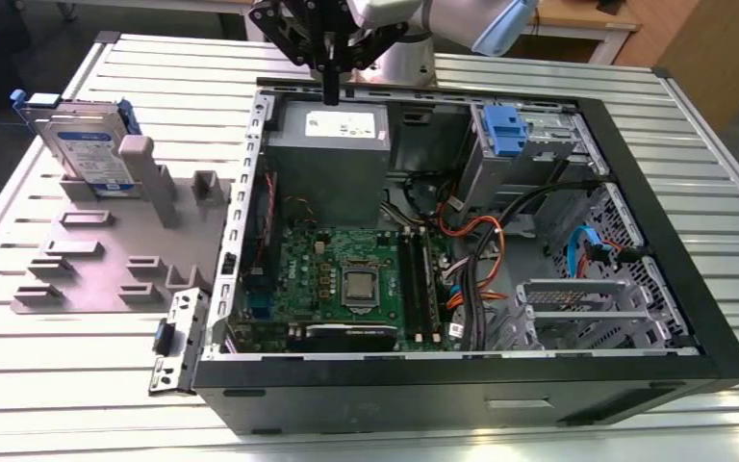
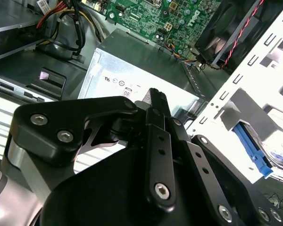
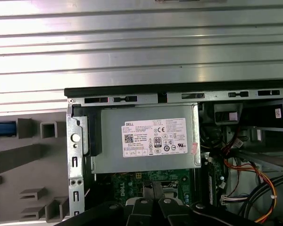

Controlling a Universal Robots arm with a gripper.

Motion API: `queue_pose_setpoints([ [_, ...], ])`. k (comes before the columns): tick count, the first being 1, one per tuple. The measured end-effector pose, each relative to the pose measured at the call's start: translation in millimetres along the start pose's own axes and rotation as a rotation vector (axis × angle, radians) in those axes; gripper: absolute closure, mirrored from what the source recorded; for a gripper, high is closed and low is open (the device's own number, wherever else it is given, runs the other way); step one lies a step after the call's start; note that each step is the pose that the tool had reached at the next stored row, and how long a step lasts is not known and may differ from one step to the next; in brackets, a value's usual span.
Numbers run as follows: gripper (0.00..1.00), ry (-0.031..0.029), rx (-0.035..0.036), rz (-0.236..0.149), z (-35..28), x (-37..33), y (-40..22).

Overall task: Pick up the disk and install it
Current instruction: 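Reach for the disk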

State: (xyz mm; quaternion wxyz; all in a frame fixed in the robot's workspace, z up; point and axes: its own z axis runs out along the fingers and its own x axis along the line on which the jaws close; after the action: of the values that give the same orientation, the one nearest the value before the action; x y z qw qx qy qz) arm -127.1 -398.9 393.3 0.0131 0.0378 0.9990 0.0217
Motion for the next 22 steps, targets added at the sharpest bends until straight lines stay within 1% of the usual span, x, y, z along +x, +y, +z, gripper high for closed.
queue_pose_setpoints([
  [5,0.89,0.0,0.0,0.0,0.0,1.0,-0.1],
  [6,0.89,0.0,0.0,0.0,-0.1,3.9,-0.3],
  [7,0.89,0.0001,0.0001,0.0,-0.1,4.8,-0.4],
  [12,0.89,0.0,-0.0001,0.0,0.1,5.0,-0.4],
  [22,0.89,0.0,-0.0001,0.0,0.1,7.8,-0.6],
])
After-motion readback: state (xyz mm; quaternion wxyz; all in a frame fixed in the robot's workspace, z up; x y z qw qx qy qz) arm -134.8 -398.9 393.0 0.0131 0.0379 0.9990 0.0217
